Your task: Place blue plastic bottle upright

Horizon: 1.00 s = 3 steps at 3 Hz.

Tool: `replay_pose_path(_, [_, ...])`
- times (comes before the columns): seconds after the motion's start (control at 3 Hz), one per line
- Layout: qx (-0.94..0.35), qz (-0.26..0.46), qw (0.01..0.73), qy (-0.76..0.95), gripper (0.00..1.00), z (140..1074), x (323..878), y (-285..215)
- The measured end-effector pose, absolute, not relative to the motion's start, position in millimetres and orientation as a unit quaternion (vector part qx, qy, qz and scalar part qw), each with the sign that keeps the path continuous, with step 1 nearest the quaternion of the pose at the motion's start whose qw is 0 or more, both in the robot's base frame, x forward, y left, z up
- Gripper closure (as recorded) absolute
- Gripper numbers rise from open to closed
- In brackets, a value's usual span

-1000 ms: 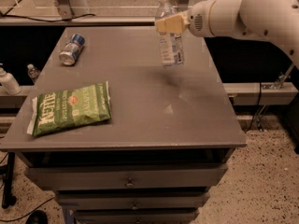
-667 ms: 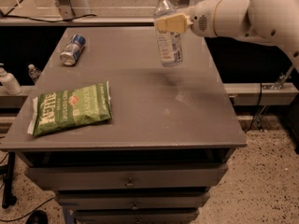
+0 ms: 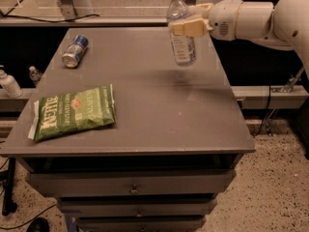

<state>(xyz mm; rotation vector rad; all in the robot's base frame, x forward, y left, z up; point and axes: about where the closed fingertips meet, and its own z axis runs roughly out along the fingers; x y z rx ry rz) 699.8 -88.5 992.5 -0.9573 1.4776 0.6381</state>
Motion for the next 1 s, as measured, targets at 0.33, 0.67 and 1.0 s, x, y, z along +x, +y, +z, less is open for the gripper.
replay_pose_path(0.33, [-0.436, 0.275, 0.604, 0.608, 1.0, 986, 701, -109])
replay_pose_path(0.67, [-0.434, 0.29, 0.618, 0.588, 1.0, 979, 702, -128])
replay_pose_path(1.0, [-0.416, 0.314, 0.632, 0.573, 1.0, 972, 704, -137])
